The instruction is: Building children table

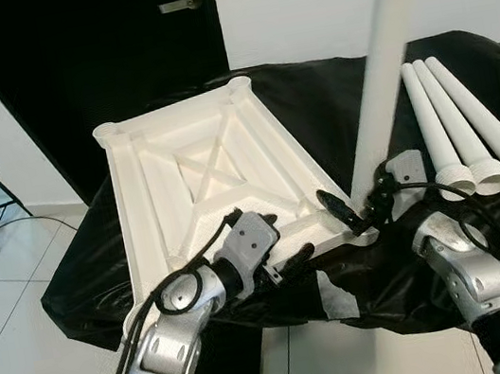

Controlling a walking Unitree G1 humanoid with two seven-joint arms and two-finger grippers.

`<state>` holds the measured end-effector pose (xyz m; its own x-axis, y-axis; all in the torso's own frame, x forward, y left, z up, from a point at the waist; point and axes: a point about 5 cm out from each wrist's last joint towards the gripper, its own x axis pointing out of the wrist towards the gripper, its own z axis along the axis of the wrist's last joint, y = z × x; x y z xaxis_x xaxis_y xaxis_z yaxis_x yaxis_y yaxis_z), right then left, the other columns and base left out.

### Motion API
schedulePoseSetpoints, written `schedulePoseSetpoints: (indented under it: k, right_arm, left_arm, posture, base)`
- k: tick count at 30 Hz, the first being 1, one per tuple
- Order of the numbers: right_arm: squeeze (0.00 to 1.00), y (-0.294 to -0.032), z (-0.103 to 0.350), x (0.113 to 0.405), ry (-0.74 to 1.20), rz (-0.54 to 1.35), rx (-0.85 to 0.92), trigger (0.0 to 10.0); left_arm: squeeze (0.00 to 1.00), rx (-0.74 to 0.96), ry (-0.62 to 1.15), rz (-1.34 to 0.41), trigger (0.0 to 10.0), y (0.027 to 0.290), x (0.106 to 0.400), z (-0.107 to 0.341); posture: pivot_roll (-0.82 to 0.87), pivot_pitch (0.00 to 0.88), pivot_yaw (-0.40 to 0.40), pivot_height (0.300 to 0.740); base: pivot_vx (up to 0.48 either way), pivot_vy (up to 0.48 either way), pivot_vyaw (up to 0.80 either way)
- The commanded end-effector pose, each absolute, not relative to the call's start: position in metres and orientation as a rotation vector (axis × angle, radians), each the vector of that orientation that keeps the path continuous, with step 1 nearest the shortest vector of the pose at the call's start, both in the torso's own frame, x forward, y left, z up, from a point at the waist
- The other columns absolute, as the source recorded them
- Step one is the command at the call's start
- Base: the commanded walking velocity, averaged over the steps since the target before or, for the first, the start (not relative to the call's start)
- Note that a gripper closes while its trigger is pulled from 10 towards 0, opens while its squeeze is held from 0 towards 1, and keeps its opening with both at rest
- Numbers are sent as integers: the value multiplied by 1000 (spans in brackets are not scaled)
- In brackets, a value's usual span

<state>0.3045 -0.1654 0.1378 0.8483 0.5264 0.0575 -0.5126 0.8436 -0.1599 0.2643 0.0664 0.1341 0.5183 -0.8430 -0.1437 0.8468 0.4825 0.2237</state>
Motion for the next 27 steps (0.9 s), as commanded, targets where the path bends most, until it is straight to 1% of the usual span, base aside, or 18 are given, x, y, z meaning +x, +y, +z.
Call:
schedulePoseSetpoints:
  k: [1,2,5,11,14,17,18,19,20,22,24,25,27]
  right_arm:
    - [0,-159,135,306,-90,594,-144,431]
    - [0,-160,133,307,-86,601,-143,0]
    - [0,-164,131,308,-74,587,-131,0]
    - [0,-167,128,308,-67,551,-104,0]
    - [0,-168,127,308,-63,461,-79,0]
    - [0,-168,124,308,-57,424,-95,0]
    - [0,-168,123,307,-59,406,-92,3255]
    - [0,-168,122,307,-58,374,-98,4784]
    - [0,-167,121,306,-60,324,-88,10000]
    - [0,-166,121,306,-60,292,-77,10000]
    - [0,-163,120,304,-63,212,-62,10000]
    - [0,-163,120,304,-63,212,-62,10000]
    - [0,-157,120,302,-61,145,-60,10000]
  left_arm:
    - [0,269,46,-990,10000,69,266,128]
    - [0,241,55,-971,10000,69,266,126]
    - [0,201,66,-935,10000,69,266,124]
    - [0,184,34,-904,10000,67,267,125]
    - [0,153,12,-853,10000,67,273,127]
    - [0,139,10,-844,10000,67,274,127]
    - [0,139,8,-843,10000,67,274,127]
    - [0,140,6,-840,10000,67,275,127]
    - [0,136,6,-847,10000,66,275,127]
    - [0,134,5,-852,10000,66,274,127]
    - [0,121,5,-866,10000,65,273,126]
    - [0,121,5,-866,10000,65,273,126]
    - [0,111,2,-889,10000,65,270,126]
  posture:
    - [21,0,23,740]
    - [24,0,23,740]
    - [24,0,26,740]
    - [16,0,29,740]
    - [9,0,31,740]
    - [7,0,32,740]
    - [4,0,32,740]
    - [4,0,32,740]
    - [0,0,31,740]
    - [0,0,31,740]
    - [-5,0,34,740]
    - [-5,0,34,740]
    - [-9,0,34,740]
  base:
    - [0,0,0]
    - [0,0,0]
    - [0,0,0]
    - [0,0,0]
    - [0,0,0]
    - [0,0,0]
    - [0,0,0]
    - [0,0,0]
    - [0,0,0]
    - [0,0,0]
    - [0,0,0]
    - [0,0,0]
    - [0,0,0]
